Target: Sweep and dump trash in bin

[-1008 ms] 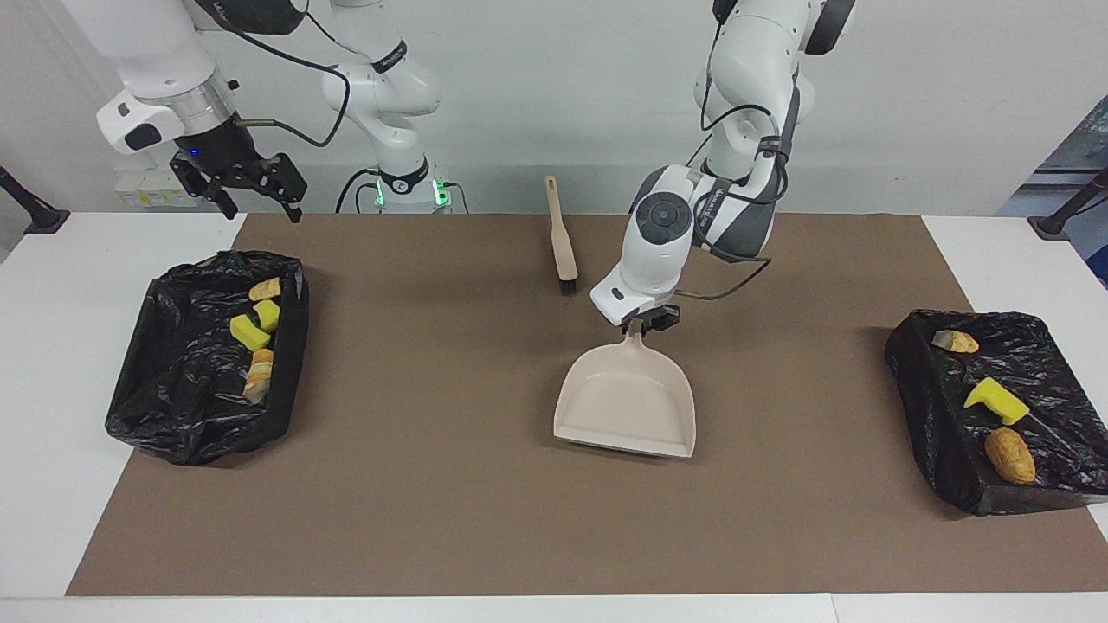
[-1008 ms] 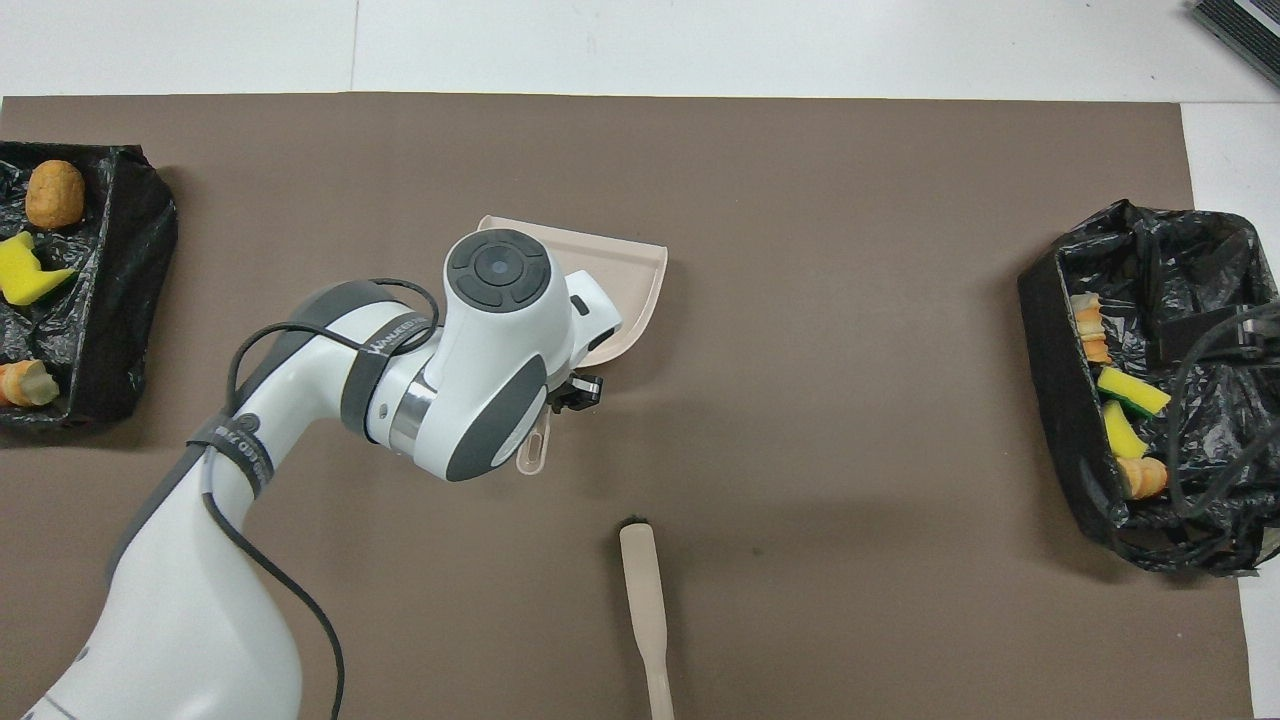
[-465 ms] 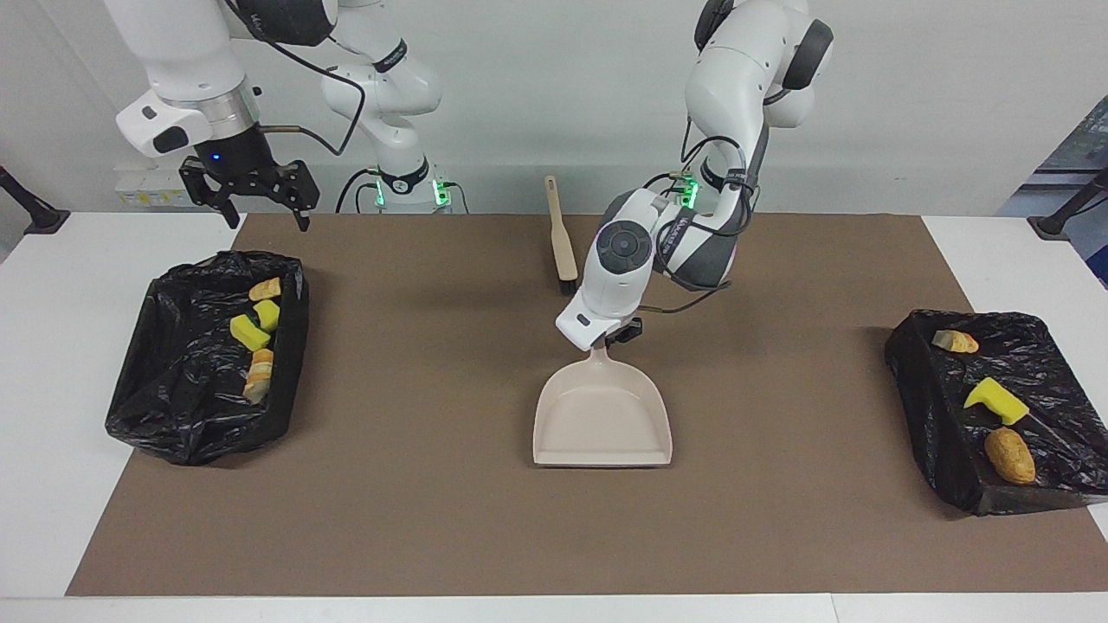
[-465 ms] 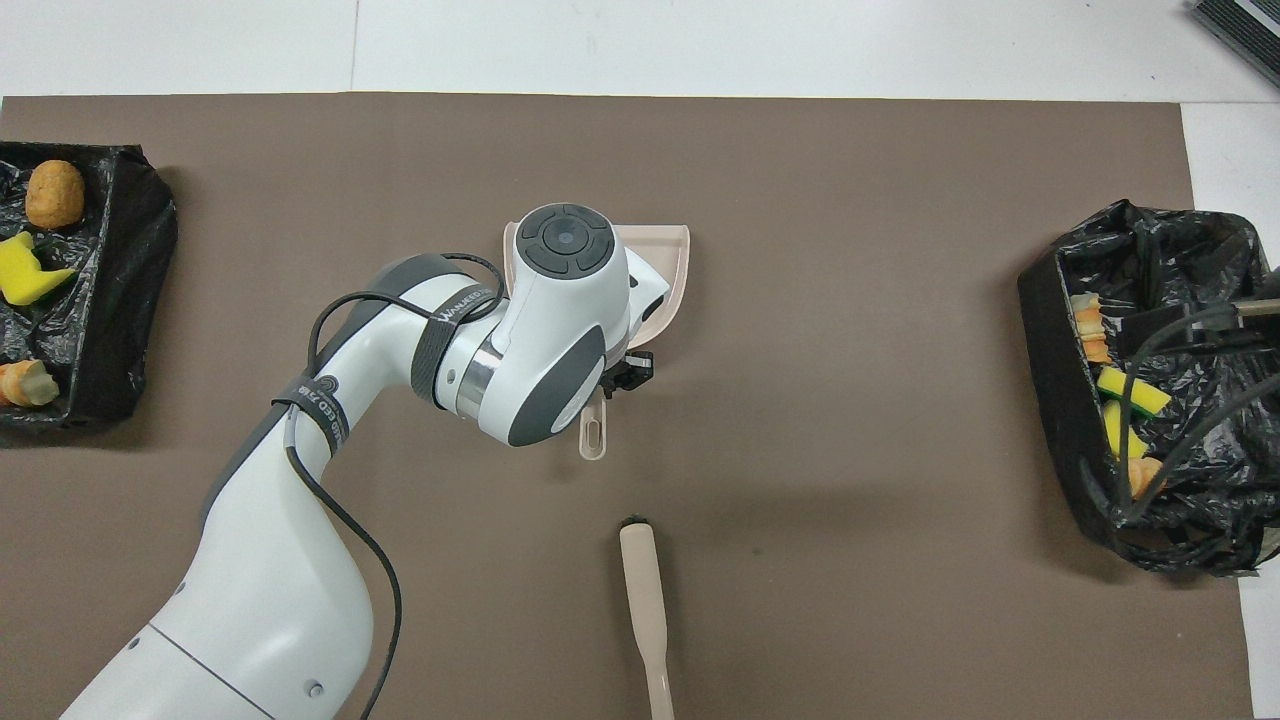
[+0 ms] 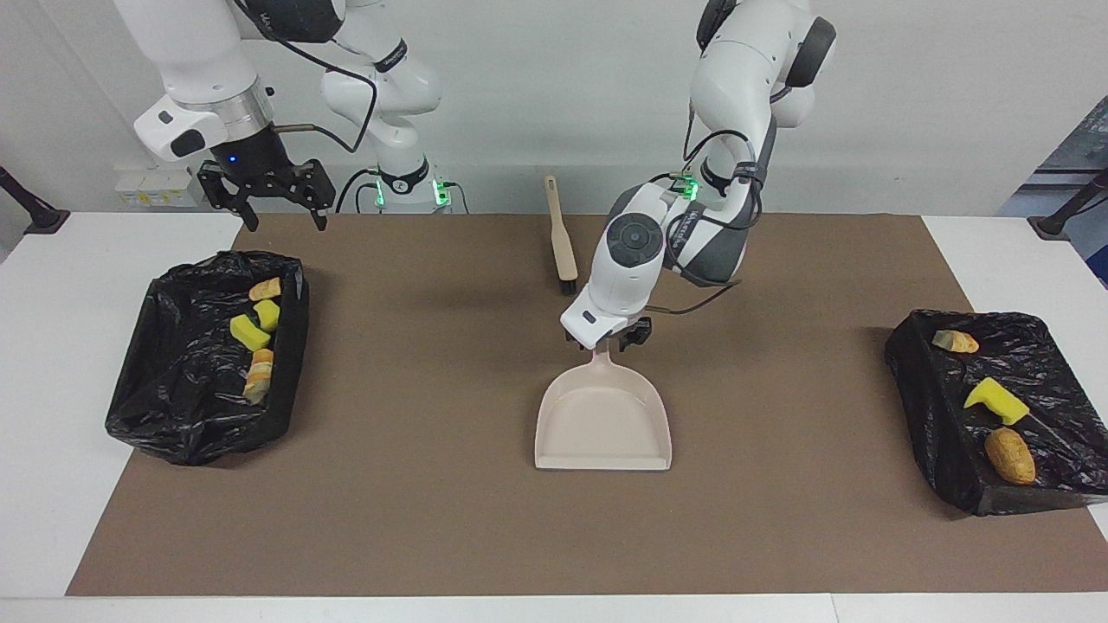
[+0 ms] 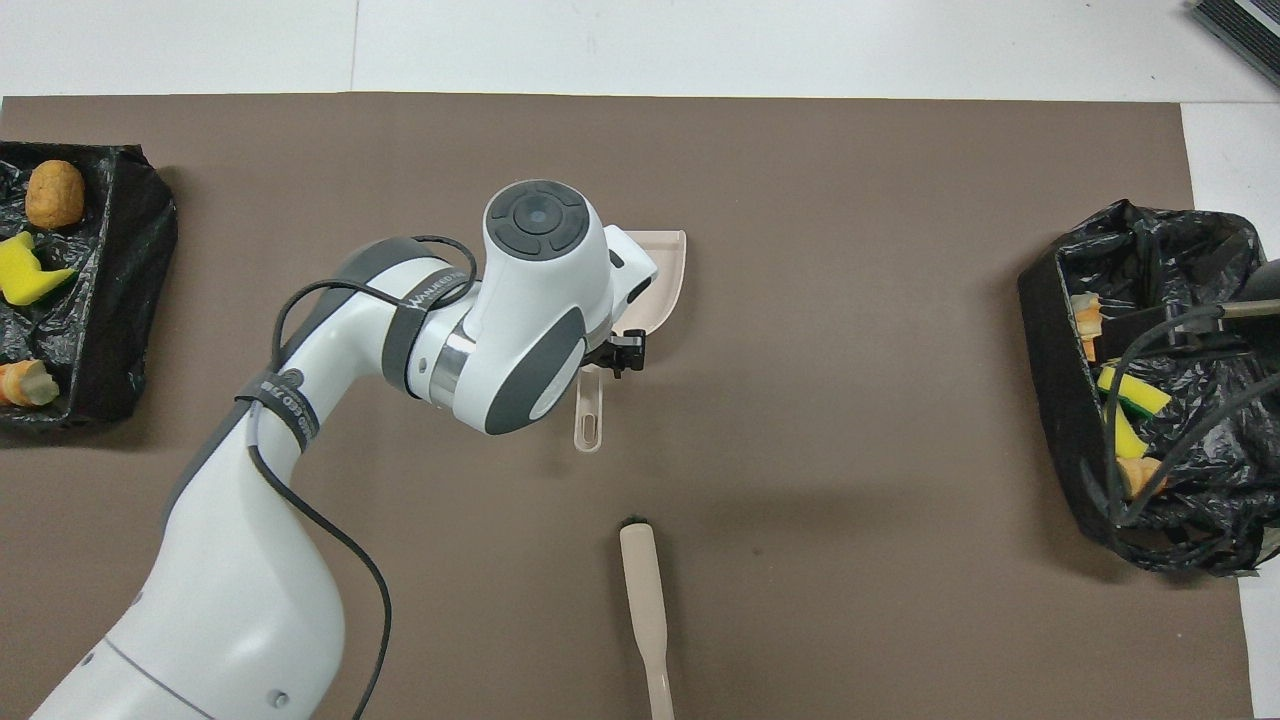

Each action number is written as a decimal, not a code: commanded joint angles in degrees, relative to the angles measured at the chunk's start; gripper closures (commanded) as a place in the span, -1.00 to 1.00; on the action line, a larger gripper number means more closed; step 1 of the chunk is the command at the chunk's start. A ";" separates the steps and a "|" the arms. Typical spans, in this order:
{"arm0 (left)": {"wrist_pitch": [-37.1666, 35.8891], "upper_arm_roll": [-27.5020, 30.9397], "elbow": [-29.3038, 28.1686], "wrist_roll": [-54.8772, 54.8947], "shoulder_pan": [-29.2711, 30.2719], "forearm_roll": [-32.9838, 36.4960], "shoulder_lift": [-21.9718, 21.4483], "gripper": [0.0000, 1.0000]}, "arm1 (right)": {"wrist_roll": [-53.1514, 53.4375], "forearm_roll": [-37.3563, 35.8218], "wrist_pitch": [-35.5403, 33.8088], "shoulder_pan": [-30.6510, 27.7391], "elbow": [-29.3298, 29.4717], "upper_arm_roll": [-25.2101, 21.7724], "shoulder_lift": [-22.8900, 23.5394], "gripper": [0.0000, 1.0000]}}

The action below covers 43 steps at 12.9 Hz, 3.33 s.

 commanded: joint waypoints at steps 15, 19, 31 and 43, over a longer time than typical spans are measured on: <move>-20.61 2.24 -2.99 31.89 25.68 1.70 -30.88 -1.00 | 1.29 1.39 -0.34 -0.69 -0.56 0.11 -0.83 -1.00; -20.00 2.24 -2.46 31.81 25.41 1.79 -30.54 -1.00 | 1.29 1.39 -0.25 -0.69 -0.56 0.11 -0.83 -1.00; -26.33 2.24 5.36 31.10 26.20 1.70 -26.40 -1.00 | 1.29 1.39 -0.25 -0.69 -0.56 0.11 -0.83 -1.00; -25.45 2.24 0.71 30.75 27.26 1.70 -29.04 -1.00 | 1.29 1.39 -0.25 -0.69 -0.56 0.11 -0.83 -1.00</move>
